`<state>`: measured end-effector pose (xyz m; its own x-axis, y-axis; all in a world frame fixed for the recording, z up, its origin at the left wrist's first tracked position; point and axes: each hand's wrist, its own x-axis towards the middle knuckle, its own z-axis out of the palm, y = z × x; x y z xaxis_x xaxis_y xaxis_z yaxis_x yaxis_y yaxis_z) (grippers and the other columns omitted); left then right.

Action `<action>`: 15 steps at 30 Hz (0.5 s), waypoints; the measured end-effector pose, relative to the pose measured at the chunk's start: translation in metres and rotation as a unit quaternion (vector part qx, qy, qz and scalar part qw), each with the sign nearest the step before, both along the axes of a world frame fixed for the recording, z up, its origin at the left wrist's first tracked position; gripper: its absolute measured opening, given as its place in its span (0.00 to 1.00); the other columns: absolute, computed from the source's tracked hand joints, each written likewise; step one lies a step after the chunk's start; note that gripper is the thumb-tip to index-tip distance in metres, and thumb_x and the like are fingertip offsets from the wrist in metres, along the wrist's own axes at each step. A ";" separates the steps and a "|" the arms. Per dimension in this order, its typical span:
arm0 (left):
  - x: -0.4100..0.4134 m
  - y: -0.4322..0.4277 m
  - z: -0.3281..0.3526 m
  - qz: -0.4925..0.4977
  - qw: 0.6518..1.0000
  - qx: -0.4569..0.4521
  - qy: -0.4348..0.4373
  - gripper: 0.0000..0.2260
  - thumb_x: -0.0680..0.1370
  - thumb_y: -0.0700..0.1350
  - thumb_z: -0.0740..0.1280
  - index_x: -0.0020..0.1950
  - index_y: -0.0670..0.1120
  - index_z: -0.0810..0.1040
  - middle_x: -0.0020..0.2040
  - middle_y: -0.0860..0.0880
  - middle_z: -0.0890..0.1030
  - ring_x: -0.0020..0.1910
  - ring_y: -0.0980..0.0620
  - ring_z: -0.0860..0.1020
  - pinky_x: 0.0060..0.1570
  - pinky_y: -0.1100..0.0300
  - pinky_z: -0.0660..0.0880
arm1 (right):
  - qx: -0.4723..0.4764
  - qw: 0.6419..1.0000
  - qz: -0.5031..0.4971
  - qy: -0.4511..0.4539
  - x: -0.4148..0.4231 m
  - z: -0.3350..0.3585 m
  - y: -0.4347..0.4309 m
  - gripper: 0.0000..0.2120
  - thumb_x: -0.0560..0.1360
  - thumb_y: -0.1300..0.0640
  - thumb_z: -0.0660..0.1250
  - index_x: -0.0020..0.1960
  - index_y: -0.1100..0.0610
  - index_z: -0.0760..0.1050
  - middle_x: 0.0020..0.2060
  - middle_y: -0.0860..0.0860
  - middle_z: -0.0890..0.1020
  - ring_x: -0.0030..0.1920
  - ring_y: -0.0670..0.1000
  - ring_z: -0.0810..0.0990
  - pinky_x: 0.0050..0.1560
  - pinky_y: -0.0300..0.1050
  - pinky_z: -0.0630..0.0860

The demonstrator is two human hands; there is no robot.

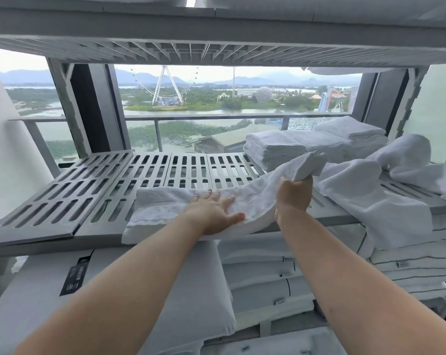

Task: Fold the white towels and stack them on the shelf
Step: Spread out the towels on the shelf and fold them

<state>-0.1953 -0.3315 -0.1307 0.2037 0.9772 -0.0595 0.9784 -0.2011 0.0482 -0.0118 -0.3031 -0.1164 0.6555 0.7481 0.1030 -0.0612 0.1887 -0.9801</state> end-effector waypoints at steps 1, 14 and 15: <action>0.002 -0.003 -0.004 0.001 1.000 0.004 0.008 0.36 0.75 0.76 0.43 0.81 0.62 0.46 0.82 0.47 0.45 0.81 0.43 0.43 0.77 0.39 0.40 | 0.005 1.000 0.001 -0.003 -0.004 0.003 0.002 0.27 0.75 0.63 0.63 0.73 0.55 0.67 0.62 0.51 0.80 0.62 0.55 0.78 0.59 0.40 0.69; -0.091 0.007 0.030 0.095 0.992 0.029 -0.079 0.26 0.79 0.62 0.58 0.76 0.57 0.66 0.78 0.51 0.66 0.76 0.47 0.63 0.73 0.39 0.63 | 0.078 0.962 0.078 -0.249 -0.073 0.017 -0.017 0.14 0.77 0.61 0.63 0.62 0.52 0.70 0.41 0.45 0.76 0.43 0.53 0.74 0.46 0.43 0.66; -0.100 0.005 0.027 0.101 0.992 0.005 -0.076 0.26 0.79 0.62 0.58 0.77 0.59 0.65 0.79 0.50 0.64 0.77 0.46 0.62 0.73 0.38 0.61 | 0.087 0.955 0.086 -0.270 -0.078 0.016 -0.019 0.14 0.77 0.62 0.63 0.61 0.51 0.70 0.42 0.46 0.77 0.43 0.53 0.75 0.45 0.43 0.66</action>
<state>-0.2955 -0.3262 -0.1037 0.0088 0.9994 -0.0332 0.9803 -0.0021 0.1974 -0.0902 -0.3217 -0.1007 0.3399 0.7813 0.5235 0.4004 0.3835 -0.8322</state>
